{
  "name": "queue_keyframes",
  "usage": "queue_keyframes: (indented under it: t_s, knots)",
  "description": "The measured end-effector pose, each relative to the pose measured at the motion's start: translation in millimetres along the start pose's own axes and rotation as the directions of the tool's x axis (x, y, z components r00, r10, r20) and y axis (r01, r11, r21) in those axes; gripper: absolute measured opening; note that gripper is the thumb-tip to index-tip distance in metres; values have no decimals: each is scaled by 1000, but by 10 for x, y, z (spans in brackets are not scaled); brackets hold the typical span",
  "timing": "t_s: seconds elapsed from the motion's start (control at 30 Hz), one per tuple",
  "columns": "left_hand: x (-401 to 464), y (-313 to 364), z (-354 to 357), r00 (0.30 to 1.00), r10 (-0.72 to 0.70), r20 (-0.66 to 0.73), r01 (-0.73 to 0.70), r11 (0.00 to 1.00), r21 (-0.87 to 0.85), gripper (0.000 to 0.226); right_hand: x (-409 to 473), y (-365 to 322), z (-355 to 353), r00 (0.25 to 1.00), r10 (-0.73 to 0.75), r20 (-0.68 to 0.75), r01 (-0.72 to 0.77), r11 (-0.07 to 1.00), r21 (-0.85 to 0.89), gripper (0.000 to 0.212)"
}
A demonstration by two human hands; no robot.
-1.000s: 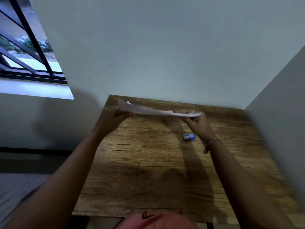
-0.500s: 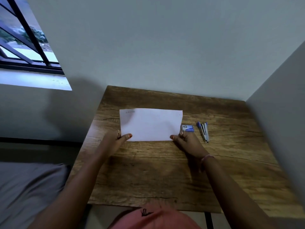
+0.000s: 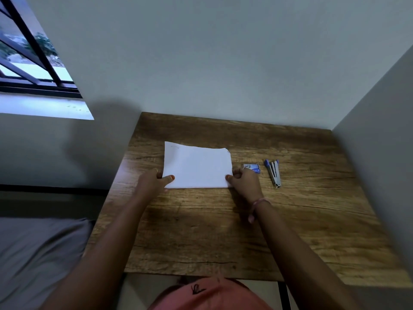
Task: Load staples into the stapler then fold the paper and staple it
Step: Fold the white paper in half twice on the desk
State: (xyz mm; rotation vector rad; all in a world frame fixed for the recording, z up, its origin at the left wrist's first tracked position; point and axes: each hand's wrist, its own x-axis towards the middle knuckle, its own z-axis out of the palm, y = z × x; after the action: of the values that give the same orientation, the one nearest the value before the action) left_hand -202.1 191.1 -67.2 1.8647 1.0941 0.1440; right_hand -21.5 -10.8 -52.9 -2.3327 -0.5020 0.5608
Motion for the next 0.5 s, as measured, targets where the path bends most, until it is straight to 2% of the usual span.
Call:
queue_keyframes:
  t_s: [0.1, 0.27, 0.5]
  knots:
    - [17, 8, 8, 1000, -11, -9, 11, 1000, 10, 22, 6, -18, 33, 999, 19, -39, -20, 1000, -10, 38]
    - [31, 21, 29, 999, -33, -30, 36, 996, 82, 42, 3, -36, 73, 994, 72, -84, -75, 997, -29, 33]
    - [45, 109, -5, 999, -51, -12, 51, 998, 41, 23, 8, -52, 63, 993, 91, -76, -93, 996, -17, 36]
